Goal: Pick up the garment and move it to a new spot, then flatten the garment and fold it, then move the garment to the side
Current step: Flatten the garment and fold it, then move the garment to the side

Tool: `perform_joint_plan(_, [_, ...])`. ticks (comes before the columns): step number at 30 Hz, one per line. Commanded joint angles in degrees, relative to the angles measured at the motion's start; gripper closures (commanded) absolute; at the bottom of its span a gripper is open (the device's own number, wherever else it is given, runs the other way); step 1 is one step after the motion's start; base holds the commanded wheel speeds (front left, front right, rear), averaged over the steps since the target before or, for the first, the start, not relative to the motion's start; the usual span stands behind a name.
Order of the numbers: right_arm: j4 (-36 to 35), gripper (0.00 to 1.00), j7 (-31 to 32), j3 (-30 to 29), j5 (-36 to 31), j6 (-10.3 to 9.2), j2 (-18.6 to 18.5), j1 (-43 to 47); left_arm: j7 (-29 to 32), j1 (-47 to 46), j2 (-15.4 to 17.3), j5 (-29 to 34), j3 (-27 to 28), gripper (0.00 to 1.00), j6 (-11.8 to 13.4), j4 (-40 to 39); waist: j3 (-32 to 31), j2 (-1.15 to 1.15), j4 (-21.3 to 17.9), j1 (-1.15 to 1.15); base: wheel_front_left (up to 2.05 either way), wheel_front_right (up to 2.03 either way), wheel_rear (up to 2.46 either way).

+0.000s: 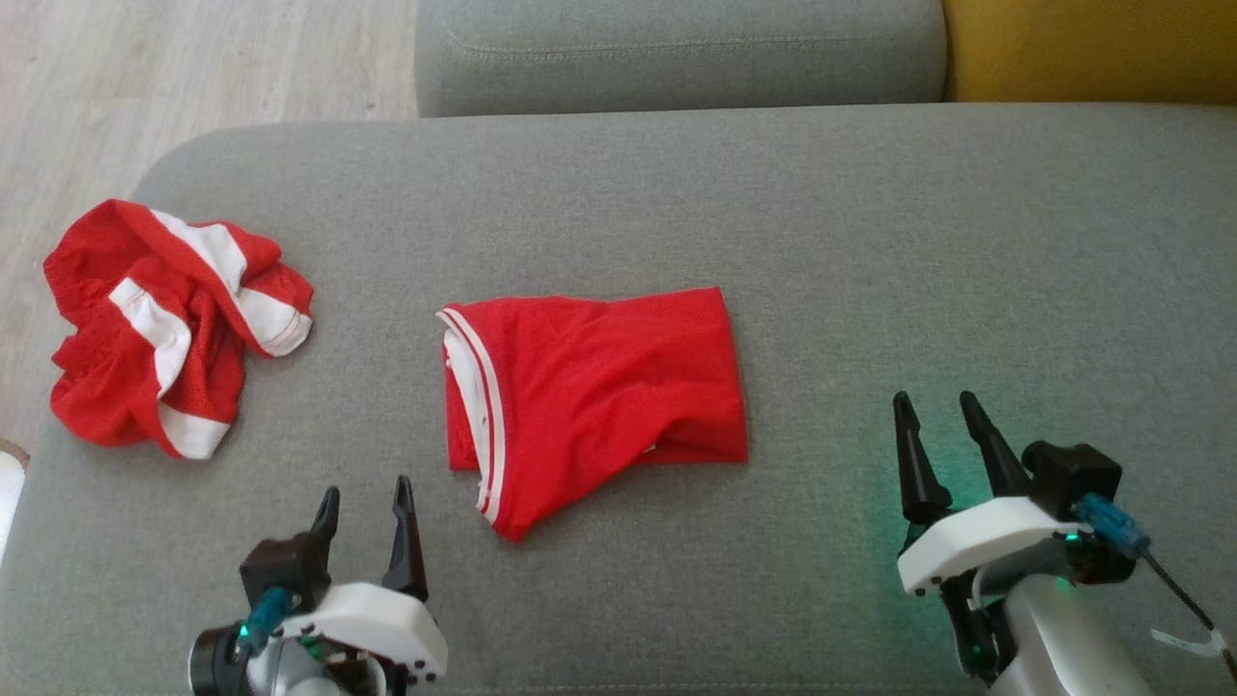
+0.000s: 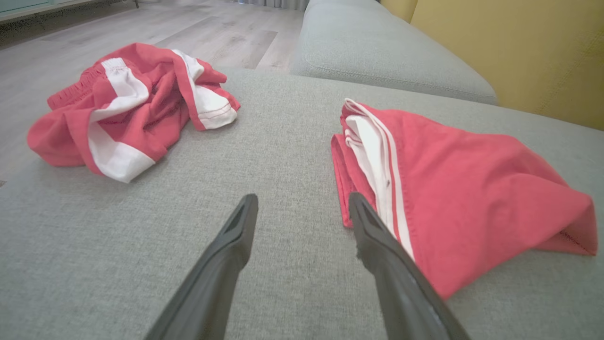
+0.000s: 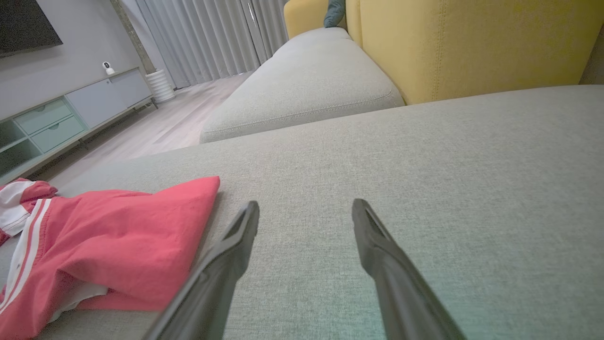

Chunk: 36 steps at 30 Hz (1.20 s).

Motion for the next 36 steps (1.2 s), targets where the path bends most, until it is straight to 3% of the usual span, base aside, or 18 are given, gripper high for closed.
perform_joint_plan(1, [-1.6, 0.00, -0.6, 1.7, 0.5, 0.37, 0.4, -1.3, -0.7, -1.1, 0.4, 0.3, 2.0, 0.00, 0.2, -2.0, -0.3, 0.00, 0.1, 0.00, 0.00, 0.00, 0.00])
perform_joint_plan(8, [-1.1, 0.00, -0.6, 2.6, 1.5, 0.37, 0.4, -1.9, -0.7, -1.7, 0.4, 0.0, 0.6, 0.00, -0.1, -2.2, 1.0, 0.00, 1.4, 0.00, 0.00, 0.00, 0.00])
perform_joint_plan(13, [1.0, 0.00, -0.6, 6.8, 4.2, 0.37, 0.4, -4.2, -0.7, -3.1, 0.4, -0.5, -1.5, 0.00, -0.7, -2.4, 2.9, 0.00, 3.8, 0.00, 0.00, 0.00, 0.00])
perform_joint_plan(19, [6.1, 0.00, -0.3, 12.4, 8.5, 0.37, 0.4, -9.8, -0.7, -4.4, 0.4, -1.2, -4.1, 0.00, -1.2, -2.3, 5.1, 0.00, 7.8, 0.00, 0.00, 0.00, 0.00])
perform_joint_plan(26, [14.7, 0.00, 0.5, 14.0, 10.3, 0.37, 0.4, -14.6, -0.7, -5.0, 0.4, -1.4, -5.1, 0.00, -1.5, -2.0, 6.2, 0.00, 11.1, 0.00, 0.00, 0.00, 0.00])
perform_joint_plan(27, [16.1, 0.06, 0.6, 14.0, 10.6, 0.37, 0.4, -15.2, -0.7, -5.1, 0.4, -1.5, -5.2, 0.00, -1.6, -2.0, 6.4, 0.00, 11.4, 0.00, 0.00, 0.00, 0.00])
perform_joint_plan(28, [17.8, 0.20, 1.0, 14.3, 10.4, 0.37, 0.4, -15.8, -0.7, -5.1, 0.4, -1.5, -5.2, 0.00, -1.6, -2.0, 6.4, 0.00, 11.6, 0.00, 0.00, 0.00, 0.00])
perform_joint_plan(29, [19.4, 0.52, 1.4, 14.7, 10.4, 0.37, 0.4, -16.1, -0.7, -5.1, 0.4, -1.6, -5.2, 0.00, -1.7, -2.0, 6.4, 0.00, 11.8, 0.00, 0.00, 0.00, 0.00])
perform_joint_plan(31, [21.8, 1.00, 1.6, 15.2, 10.7, 0.37, 0.4, -16.7, -0.7, -5.1, 0.4, -1.7, -5.3, 0.00, -1.7, -2.0, 6.6, 0.00, 12.1, 0.00, 0.00, 0.00, 0.00])
perform_joint_plan(36, [24.2, 1.00, 0.6, 16.5, 12.5, 0.37, 0.4, -17.9, -0.7, -5.0, 0.4, -1.7, -5.0, 0.00, -1.6, -2.1, 6.6, 0.00, 11.6, 0.00, 0.00, 0.00, 0.00])
